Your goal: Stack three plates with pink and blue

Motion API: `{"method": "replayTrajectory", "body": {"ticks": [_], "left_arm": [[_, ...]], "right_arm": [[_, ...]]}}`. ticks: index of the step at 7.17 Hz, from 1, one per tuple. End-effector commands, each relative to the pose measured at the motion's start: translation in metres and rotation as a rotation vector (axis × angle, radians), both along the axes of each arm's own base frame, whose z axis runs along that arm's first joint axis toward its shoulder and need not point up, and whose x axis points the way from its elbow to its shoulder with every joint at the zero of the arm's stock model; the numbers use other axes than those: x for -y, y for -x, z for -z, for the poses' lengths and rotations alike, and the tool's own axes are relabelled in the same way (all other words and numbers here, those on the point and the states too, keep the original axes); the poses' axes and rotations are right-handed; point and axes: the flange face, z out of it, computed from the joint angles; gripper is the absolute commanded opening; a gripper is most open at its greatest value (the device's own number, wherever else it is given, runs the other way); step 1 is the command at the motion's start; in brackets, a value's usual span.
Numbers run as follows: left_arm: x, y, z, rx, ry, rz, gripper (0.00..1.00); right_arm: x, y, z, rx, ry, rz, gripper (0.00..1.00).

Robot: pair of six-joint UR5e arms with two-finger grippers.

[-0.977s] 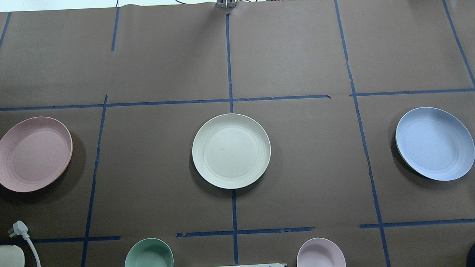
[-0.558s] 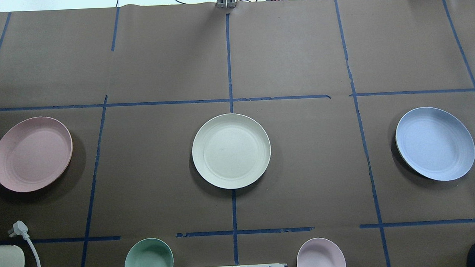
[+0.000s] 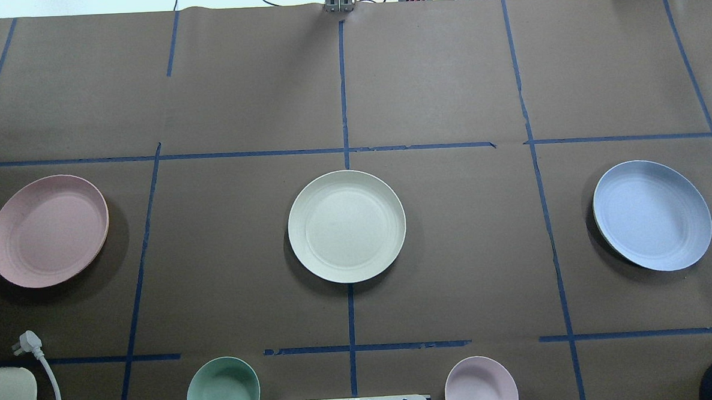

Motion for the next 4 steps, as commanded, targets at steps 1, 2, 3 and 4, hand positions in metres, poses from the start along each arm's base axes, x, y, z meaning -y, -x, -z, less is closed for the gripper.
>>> {"method": "replayTrajectory", "body": {"ticks": [1, 2, 3, 4], "left_arm": [[0.003, -0.002, 0.007, 0.0, -0.073, -0.003, 1.0], [0.008, -0.038, 0.001, -0.027, -0.032, -0.042, 1.0], [0.011, -0.072, -0.006, -0.037, 0.044, -0.031, 1.0], [0.016, -0.093, -0.019, -0.053, 0.057, 0.009, 1.0]], "right_arm": [[0.008, 0.0, -0.006, 0.004, -0.079, -0.003, 1.0], [0.012, 0.002, -0.005, 0.015, -0.067, -0.029, 1.0], [0.012, 0.005, -0.003, 0.038, -0.033, -0.063, 1.0], [0.012, 0.006, -0.001, 0.058, -0.032, -0.063, 1.0]]}}
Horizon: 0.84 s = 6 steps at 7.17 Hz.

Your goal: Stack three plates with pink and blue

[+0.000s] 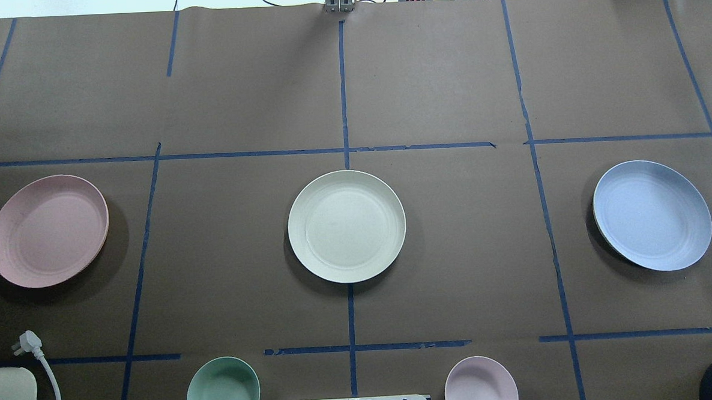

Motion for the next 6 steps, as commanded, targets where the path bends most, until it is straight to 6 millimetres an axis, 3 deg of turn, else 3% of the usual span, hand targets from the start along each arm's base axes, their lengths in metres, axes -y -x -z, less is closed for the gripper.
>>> {"method": "replayTrajectory", "body": {"ticks": [1, 3, 5, 6], "left_arm": [[0.006, -0.058, -0.036, -0.049, 0.04, 0.066, 1.0], [-0.005, -0.117, -0.07, -0.101, 0.081, 0.172, 1.0], [-0.018, -0.173, -0.078, -0.076, 0.125, 0.237, 1.0], [-0.021, -0.183, -0.077, -0.079, 0.128, 0.219, 1.0]], "right_arm": [[0.001, 0.002, 0.002, 0.027, 0.013, -0.013, 1.0], [0.0, 0.002, 0.001, 0.028, 0.015, -0.013, 1.0], [-0.001, 0.002, 0.0, 0.027, 0.016, -0.013, 1.0], [-0.001, 0.002, 0.0, 0.027, 0.016, -0.013, 1.0]]}}
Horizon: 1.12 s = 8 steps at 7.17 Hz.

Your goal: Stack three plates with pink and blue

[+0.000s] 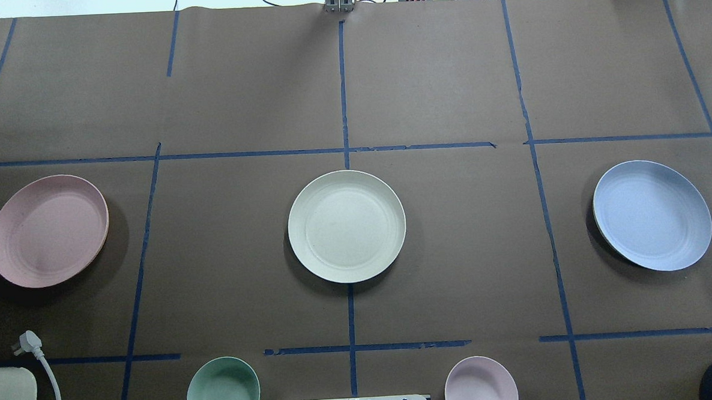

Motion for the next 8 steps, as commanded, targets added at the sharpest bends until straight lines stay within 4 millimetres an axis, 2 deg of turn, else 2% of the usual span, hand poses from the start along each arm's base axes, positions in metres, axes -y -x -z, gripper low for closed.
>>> {"method": "replayTrajectory", "body": {"ticks": [1, 3, 4, 6, 7, 8], "left_arm": [[-0.007, -0.023, -0.001, -0.004, 0.013, -0.006, 0.88], [-0.011, -0.027, 0.001, -0.019, 0.01, -0.027, 0.25], [-0.013, -0.028, 0.002, -0.035, 0.017, -0.045, 0.08], [-0.014, -0.028, 0.002, -0.036, 0.017, -0.046, 0.0], [-0.016, -0.029, 0.008, -0.067, 0.03, -0.073, 0.0], [-0.017, -0.033, 0.035, -0.148, 0.036, -0.132, 0.0]], "right_arm": [[0.0, 0.0, 0.0, 0.001, 0.001, 0.0, 1.0], [-0.001, -0.001, -0.001, 0.001, 0.002, -0.001, 1.0], [-0.002, -0.001, -0.002, 0.001, 0.003, 0.0, 1.0], [-0.002, -0.001, -0.001, 0.001, 0.002, -0.001, 1.0], [-0.002, -0.001, 0.0, 0.001, 0.001, -0.001, 1.0], [-0.002, -0.001, 0.001, 0.001, -0.001, -0.001, 1.0]]}}
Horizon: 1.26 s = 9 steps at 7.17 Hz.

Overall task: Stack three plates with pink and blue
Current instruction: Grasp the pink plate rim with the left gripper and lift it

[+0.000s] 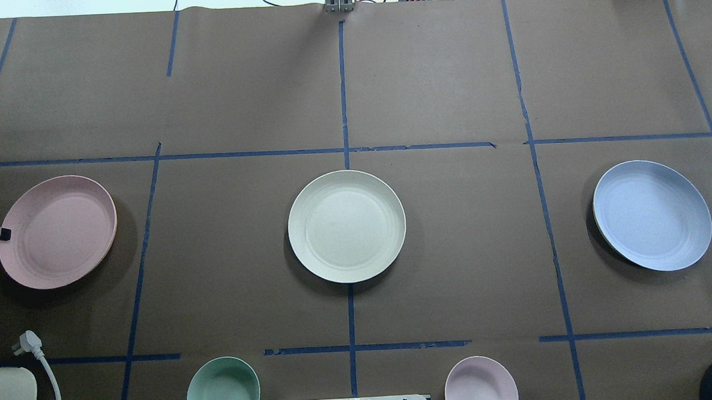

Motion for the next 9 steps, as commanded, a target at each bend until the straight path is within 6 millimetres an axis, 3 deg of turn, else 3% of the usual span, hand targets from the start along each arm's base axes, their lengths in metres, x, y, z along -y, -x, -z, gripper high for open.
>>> {"method": "replayTrajectory", "body": {"ticks": [1, 4, 5, 6, 8, 9], "left_arm": [[-0.001, -0.004, 0.048, -0.125, 0.022, -0.067, 0.0], [0.066, -0.052, 0.196, -0.277, 0.107, 0.05, 0.0], [0.067, -0.086, 0.241, -0.292, 0.113, 0.016, 0.0], [0.056, -0.132, 0.293, -0.265, 0.13, 0.042, 0.0], [0.013, -0.233, 0.394, -0.145, 0.104, 0.081, 0.0], [-0.024, -0.289, 0.411, -0.12, 0.109, 0.06, 0.0]], "right_arm": [[0.0, 0.0, 0.001, 0.0, -0.002, 0.0, 1.0], [0.0, 0.001, 0.002, 0.0, -0.003, 0.001, 1.0], [0.0, 0.0, 0.002, 0.0, -0.003, 0.0, 1.0], [-0.001, 0.0, 0.001, 0.0, -0.002, 0.0, 1.0], [-0.001, 0.0, 0.0, 0.0, 0.0, 0.0, 1.0], [-0.001, 0.0, 0.0, 0.0, 0.001, 0.0, 1.0]]}}
